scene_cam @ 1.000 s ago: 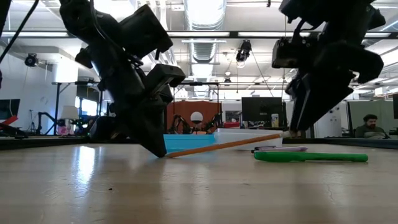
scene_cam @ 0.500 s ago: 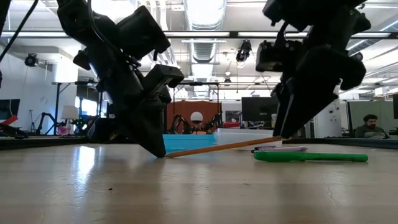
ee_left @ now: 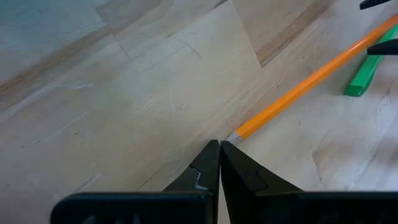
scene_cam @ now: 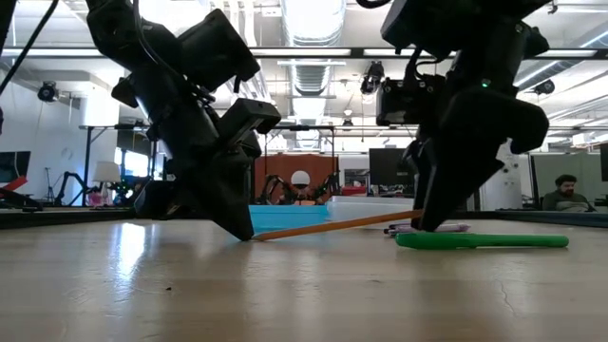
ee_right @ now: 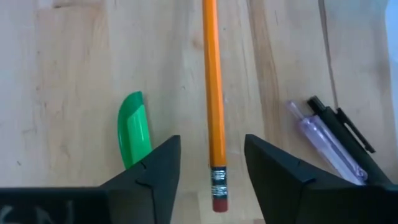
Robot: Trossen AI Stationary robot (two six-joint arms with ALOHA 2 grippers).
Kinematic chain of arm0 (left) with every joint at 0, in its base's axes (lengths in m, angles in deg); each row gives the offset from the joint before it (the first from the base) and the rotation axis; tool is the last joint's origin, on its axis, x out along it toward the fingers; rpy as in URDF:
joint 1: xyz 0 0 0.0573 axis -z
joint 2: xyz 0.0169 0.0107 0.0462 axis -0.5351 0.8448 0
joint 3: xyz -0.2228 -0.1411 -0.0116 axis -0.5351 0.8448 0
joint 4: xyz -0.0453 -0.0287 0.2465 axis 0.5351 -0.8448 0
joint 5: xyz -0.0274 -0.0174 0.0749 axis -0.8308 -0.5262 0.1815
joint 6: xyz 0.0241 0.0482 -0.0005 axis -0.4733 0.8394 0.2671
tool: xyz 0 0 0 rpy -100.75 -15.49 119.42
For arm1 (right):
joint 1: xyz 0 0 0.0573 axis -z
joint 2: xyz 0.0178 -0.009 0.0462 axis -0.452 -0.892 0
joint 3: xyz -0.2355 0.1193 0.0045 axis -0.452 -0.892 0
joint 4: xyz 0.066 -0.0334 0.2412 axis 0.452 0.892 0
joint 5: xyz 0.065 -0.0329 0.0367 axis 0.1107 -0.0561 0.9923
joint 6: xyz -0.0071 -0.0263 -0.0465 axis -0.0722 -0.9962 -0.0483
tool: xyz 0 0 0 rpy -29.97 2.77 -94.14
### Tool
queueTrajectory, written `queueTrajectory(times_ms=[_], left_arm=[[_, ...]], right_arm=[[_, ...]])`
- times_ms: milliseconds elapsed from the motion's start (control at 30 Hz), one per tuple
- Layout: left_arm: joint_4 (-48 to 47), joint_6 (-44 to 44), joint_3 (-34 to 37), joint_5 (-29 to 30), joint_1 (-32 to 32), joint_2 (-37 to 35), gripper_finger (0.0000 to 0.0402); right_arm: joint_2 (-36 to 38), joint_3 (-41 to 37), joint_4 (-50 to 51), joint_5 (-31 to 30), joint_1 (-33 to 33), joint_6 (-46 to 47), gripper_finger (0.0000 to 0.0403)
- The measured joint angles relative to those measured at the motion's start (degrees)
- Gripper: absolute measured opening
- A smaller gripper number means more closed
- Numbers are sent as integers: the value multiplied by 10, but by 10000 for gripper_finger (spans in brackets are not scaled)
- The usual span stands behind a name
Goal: Pick & place school supplies into a supply box
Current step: Put the orange pencil into the supply box
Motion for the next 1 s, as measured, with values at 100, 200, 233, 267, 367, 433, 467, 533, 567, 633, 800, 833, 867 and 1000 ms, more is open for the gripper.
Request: queueTrajectory(times_ms=[100,200,233,267,367,433,467,533,567,633,800,833,867,1000], left_arm=[[0,2,0,0,0,0,0],[1,4,0,0,0,0,0],[1,4,0,0,0,0,0],[1,4,0,0,0,0,0],[1,4,0,0,0,0,0],[1,4,0,0,0,0,0],[1,4,0,0,0,0,0],[1,5,0,0,0,0,0],[1,7,0,0,0,0,0],[2,14,0,0,0,-2,0],[2,20,0,1,2,-26,0],[2,20,0,2,2,-34,0],[1,21,0,6,3,-43,0],[-13,31,0,77,13,-94,0]], right_arm=[[0,2,-1,0,0,0,148],[0,2,1,0,0,0,128],[0,2,1,0,0,0,120],[0,2,1,0,0,0,112],[0,2,4,0,0,0,83],[0,2,11,0,0,1,60],[0,2,15,0,0,0,49],[0,2,19,0,0,0,27],[0,2,21,0,0,0,20],[1,2,23,0,-1,1,18],[22,2,25,-15,-1,1,17],[30,2,28,-16,-1,1,16],[37,2,31,-19,-1,2,16],[82,2,46,-53,-1,25,15]])
